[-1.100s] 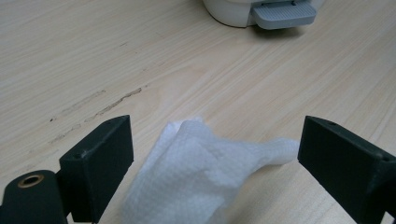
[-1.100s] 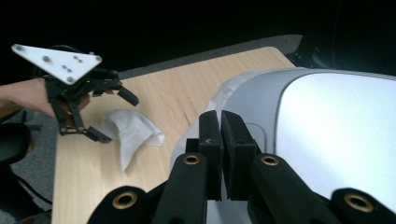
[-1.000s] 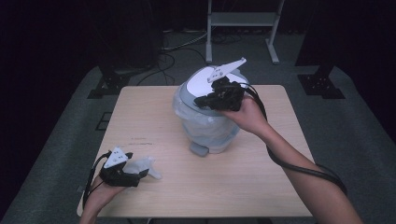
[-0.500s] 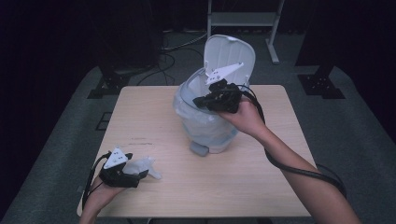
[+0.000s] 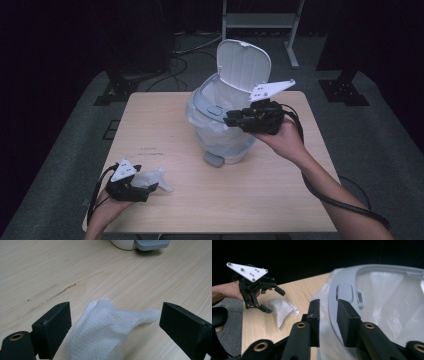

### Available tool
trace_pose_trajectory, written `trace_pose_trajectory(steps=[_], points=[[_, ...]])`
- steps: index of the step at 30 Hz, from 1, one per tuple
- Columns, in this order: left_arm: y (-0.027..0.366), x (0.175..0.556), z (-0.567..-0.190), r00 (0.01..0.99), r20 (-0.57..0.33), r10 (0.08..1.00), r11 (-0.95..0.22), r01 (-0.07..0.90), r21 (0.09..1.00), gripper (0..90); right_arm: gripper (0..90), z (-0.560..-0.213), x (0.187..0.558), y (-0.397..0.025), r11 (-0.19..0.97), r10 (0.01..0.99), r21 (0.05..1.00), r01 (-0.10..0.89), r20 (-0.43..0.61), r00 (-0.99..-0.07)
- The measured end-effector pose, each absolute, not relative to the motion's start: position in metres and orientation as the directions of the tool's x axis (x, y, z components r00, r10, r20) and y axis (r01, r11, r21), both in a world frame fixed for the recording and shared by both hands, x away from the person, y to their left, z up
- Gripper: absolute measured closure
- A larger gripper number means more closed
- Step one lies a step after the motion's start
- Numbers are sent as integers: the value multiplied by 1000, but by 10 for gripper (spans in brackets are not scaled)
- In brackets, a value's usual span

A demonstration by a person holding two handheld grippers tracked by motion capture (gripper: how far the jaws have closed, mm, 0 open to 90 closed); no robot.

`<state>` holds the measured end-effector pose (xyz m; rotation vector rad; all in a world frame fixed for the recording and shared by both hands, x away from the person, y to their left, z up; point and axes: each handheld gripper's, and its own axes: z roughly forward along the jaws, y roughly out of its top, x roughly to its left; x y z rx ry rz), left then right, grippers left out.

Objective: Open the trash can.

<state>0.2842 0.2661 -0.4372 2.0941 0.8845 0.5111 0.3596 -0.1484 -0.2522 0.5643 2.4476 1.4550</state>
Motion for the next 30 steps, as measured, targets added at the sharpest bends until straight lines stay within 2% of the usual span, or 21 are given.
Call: trace_pose_trajectory(steps=[7, 17, 21, 23, 24, 27, 30], points=[[264, 286, -442, 681, 65, 729, -469, 429, 772, 99, 656, -266, 347, -178, 410, 452, 885, 221, 13, -892], [265, 292, -451, 679, 55, 732, -490, 469, 735, 148, 585, -300, 332, -219, 386, 487, 883, 266, 50, -872], [267, 295, -455, 677, 43, 735, -486, 483, 728, 203, 574, -315, 329, -231, 381, 504, 878, 291, 67, -861], [269, 297, -457, 674, 34, 738, -483, 492, 725, 277, 558, -327, 327, -238, 387, 513, 872, 300, 67, -856], [269, 297, -458, 674, 29, 738, -481, 496, 723, 277, 558, -327, 327, -238, 387, 513, 872, 300, 67, -856], [271, 299, -460, 676, 23, 737, -486, 505, 713, 374, 552, -338, 326, -243, 388, 521, 864, 320, 80, -850], [273, 300, -462, 671, 17, 741, -479, 512, 713, 435, 542, -350, 324, -248, 384, 528, 861, 333, 91, -844]])
